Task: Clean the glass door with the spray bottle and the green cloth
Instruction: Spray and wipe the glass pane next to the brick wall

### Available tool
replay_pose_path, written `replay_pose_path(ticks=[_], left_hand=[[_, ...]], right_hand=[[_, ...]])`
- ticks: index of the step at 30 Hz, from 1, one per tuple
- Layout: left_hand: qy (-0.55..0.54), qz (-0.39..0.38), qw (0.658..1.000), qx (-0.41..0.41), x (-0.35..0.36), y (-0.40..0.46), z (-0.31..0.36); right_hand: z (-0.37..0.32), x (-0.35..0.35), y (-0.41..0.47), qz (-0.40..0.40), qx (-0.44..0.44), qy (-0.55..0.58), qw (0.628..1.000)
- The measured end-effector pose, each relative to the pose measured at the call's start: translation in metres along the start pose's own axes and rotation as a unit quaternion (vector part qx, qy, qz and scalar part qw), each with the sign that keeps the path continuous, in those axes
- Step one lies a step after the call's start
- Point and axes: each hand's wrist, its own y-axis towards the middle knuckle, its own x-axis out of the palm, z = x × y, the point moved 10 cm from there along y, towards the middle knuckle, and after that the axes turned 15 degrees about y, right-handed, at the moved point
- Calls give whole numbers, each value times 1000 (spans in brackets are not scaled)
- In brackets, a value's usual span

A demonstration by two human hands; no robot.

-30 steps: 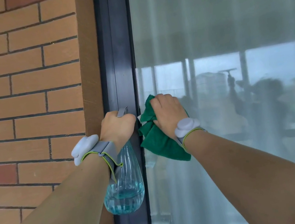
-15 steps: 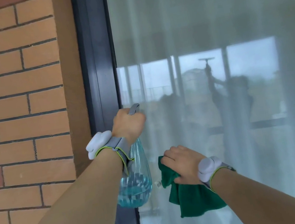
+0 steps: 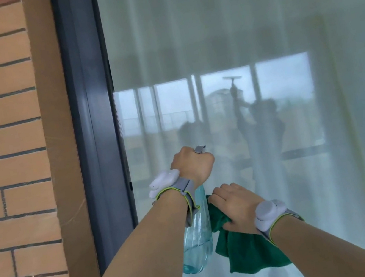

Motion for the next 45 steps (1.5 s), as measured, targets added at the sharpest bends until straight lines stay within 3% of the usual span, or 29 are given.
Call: replay_pose_path(ticks=[3,10,13,19,24,30,35,41,45], left_hand=[[13,19,1000,-14,-6,3,-7],[-24,151,986,-65,-70,0,-45],[-28,148,987,-49,-80,1,-46],[-27,156,987,-31,-95,7,-50],[-65,155,985,-46,-92,14,-64],[-71,131,987,-65,-70,11,-78],[-92,116,987,-66,-71,10,-80],[-75,115,988,-70,-80,1,-75],[-52,122,988,-75,-83,-3,-81]], right_hand=[[-11,2,7,29,-27,-21,999],[-34,9,53,75,-95,-96,988],[-14,-7,68,80,-91,-107,987],[57,-88,72,207,65,-73,973],[64,-98,63,250,110,-63,960],[4,-27,73,123,-31,-50,991],[11,-35,81,115,-32,-62,991],[54,-102,95,216,101,-57,969],[33,-72,91,179,27,-55,982]])
